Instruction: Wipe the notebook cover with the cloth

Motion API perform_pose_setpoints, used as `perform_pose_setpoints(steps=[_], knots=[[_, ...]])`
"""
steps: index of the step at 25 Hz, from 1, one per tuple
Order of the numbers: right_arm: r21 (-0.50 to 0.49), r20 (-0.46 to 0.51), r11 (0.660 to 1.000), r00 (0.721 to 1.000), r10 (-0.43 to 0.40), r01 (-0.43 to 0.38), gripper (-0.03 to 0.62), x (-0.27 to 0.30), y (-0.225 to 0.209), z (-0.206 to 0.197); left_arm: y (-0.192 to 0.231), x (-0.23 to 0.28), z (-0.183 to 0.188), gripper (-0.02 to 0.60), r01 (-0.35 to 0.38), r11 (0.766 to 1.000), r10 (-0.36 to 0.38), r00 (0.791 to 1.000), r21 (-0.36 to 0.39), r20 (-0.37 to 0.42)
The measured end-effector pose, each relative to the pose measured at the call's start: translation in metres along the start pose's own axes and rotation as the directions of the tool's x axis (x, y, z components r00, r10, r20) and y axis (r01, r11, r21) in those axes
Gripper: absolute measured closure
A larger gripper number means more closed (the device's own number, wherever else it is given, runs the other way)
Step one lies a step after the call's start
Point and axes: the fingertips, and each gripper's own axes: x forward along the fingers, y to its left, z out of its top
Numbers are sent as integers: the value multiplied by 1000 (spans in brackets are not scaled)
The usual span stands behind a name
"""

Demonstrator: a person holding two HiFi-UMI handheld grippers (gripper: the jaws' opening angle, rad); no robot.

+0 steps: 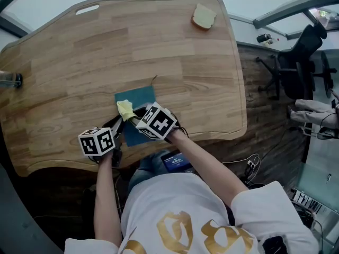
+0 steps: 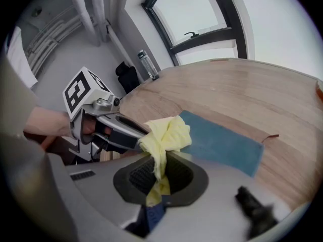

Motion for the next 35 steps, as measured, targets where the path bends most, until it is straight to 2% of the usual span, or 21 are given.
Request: perform_pose_setpoints(steps=[6, 12, 17, 21, 27, 35], knots=[[-7, -43, 998, 997, 68, -69, 554, 0, 14, -12, 0, 0, 0, 529, -1, 1000, 1, 1000, 0, 0], [43, -83, 988, 985, 150, -147, 554, -2, 28, -25, 1, 0, 0, 529, -2, 1000, 2, 1000, 1, 0], [25, -115, 987, 980, 163, -161, 554, -3, 36, -34, 1, 0, 0, 529, 0, 1000, 0, 1000, 0, 1], [-41, -139, 986, 978, 155, -162, 554, -4, 42, -42, 1, 0, 0, 529, 1, 1000, -1, 1000, 0, 2], [-71, -175, 976, 966, 190, -205, 554, -10, 51, -57, 0, 0, 0, 529, -1, 1000, 1, 1000, 0, 0], [-77, -157, 986, 979, 133, -146, 554, -19, 29, -53, 0, 0, 0, 529, -2, 1000, 2, 1000, 3, 2]])
